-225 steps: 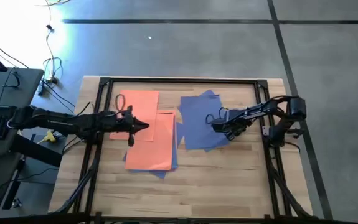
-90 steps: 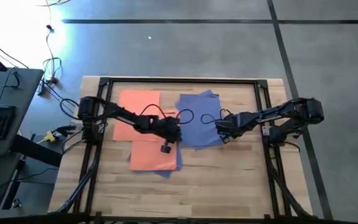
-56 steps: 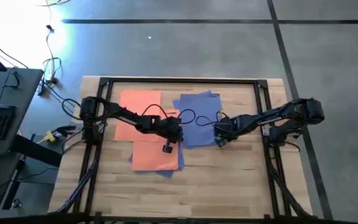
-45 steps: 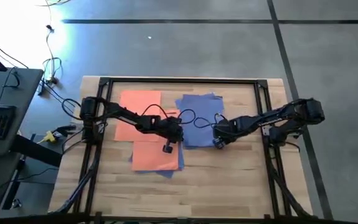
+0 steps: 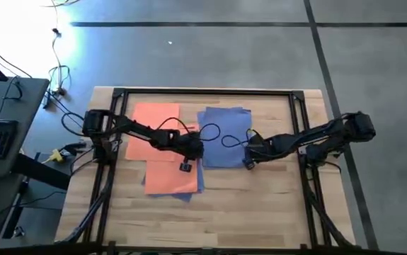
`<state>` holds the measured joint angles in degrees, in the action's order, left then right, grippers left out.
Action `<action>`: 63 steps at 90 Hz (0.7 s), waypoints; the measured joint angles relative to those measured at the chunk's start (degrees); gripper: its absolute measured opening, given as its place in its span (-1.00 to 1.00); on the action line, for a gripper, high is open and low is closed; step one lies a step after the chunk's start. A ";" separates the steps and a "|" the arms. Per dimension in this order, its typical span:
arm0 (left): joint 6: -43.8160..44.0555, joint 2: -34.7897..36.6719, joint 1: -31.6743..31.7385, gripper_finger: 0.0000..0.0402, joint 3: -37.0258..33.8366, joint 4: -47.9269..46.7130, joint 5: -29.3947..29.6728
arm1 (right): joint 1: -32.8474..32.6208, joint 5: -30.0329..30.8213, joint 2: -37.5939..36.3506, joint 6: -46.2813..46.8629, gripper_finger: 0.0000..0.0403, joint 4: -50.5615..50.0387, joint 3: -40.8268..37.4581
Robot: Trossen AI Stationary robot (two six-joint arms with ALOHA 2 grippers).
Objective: Organize paper
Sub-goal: Stack the blue paper on top of the blue paper
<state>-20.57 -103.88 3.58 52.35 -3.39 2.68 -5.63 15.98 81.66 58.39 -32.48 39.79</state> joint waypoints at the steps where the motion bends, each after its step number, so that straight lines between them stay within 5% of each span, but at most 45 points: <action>1: 0.24 0.22 0.00 -1.00 0.01 -0.54 0.29 | 0.00 0.35 0.05 -0.36 -1.00 1.07 0.00; 23: 3.50 2.57 0.70 -1.00 0.03 -7.03 1.68 | 0.37 -0.49 4.09 -13.87 -1.00 24.75 -0.24; 63: 2.92 3.00 5.70 -1.00 -4.92 -4.90 1.37 | -1.67 -8.10 11.77 -19.63 -1.00 20.73 -0.04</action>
<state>-17.65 -100.88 9.28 47.43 -8.29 4.04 -7.30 7.88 93.43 38.76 -11.75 39.75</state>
